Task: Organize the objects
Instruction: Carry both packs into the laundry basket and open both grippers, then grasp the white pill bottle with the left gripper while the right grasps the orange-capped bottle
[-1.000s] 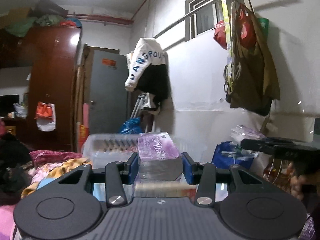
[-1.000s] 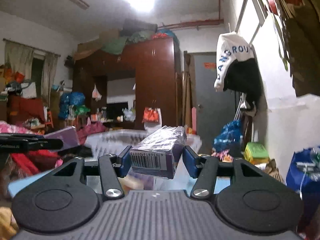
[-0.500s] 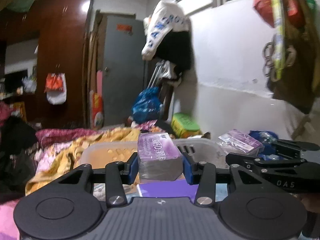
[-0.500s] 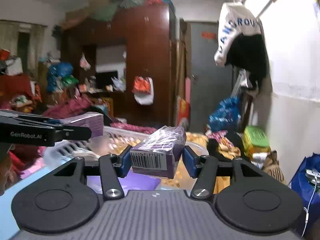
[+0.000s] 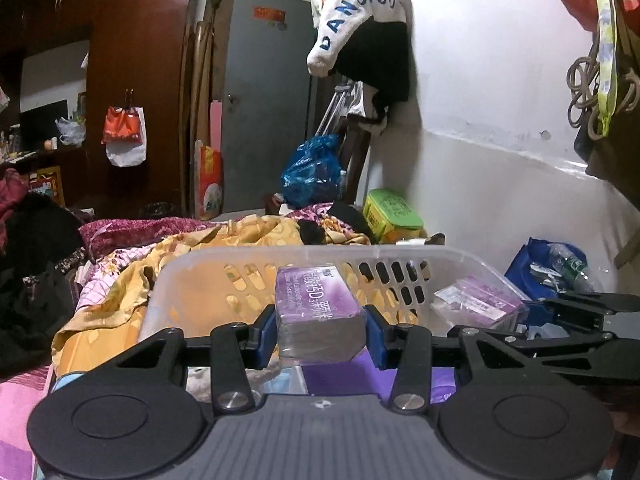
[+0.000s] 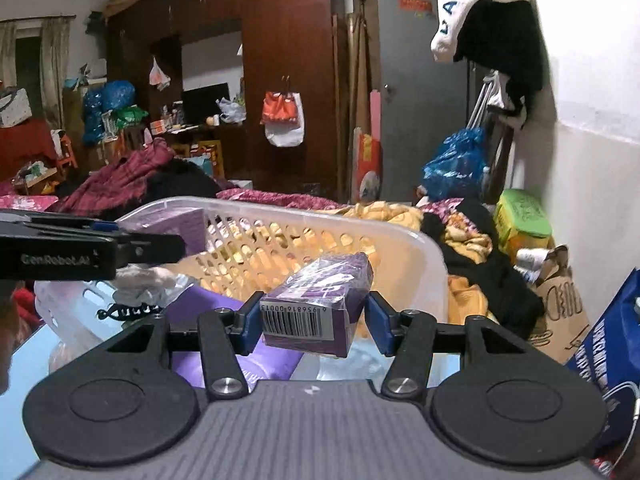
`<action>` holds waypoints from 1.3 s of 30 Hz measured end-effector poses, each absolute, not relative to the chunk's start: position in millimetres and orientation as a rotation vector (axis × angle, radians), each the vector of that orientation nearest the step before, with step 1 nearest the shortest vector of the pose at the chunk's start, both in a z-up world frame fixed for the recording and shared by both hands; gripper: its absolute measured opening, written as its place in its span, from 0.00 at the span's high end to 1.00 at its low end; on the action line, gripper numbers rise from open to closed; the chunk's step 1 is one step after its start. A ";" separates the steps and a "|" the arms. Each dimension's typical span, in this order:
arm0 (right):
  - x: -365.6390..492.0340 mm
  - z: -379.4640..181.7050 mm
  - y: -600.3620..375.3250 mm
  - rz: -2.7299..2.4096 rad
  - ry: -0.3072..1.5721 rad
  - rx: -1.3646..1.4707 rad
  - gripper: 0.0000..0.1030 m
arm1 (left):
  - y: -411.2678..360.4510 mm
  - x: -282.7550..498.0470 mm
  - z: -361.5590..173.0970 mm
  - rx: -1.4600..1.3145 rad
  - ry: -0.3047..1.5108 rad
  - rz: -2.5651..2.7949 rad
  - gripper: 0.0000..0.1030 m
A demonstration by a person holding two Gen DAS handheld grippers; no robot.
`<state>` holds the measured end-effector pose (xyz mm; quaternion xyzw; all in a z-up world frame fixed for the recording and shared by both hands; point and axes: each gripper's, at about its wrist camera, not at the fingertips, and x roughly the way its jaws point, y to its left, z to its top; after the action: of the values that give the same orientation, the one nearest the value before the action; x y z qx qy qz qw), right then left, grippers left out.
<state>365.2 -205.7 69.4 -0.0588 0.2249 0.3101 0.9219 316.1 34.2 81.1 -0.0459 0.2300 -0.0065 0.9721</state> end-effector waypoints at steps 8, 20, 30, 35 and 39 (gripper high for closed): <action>364.8 74.2 -205.3 0.635 0.473 -0.109 0.42 | 34.7 316.2 77.9 -0.105 0.461 -0.012 0.29; 303.6 91.1 -268.9 0.641 0.252 -0.048 0.00 | 28.9 217.1 88.9 -0.076 0.271 -0.047 0.17; 225.9 5.0 -340.9 0.681 0.401 0.029 0.00 | 38.7 152.8 43.6 -0.084 0.284 -0.030 0.17; 225.8 -4.9 -299.0 0.705 0.420 -0.144 0.02 | 58.0 173.8 22.8 -0.130 0.357 -0.021 0.17; 235.5 -8.6 -277.2 0.713 0.449 -0.176 0.06 | 64.0 186.0 13.0 -0.139 0.400 -0.015 0.17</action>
<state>235.5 -277.2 -8.6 -0.0855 0.2177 0.3458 0.9087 186.0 64.0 13.0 -0.0691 0.1984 -0.0075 0.9776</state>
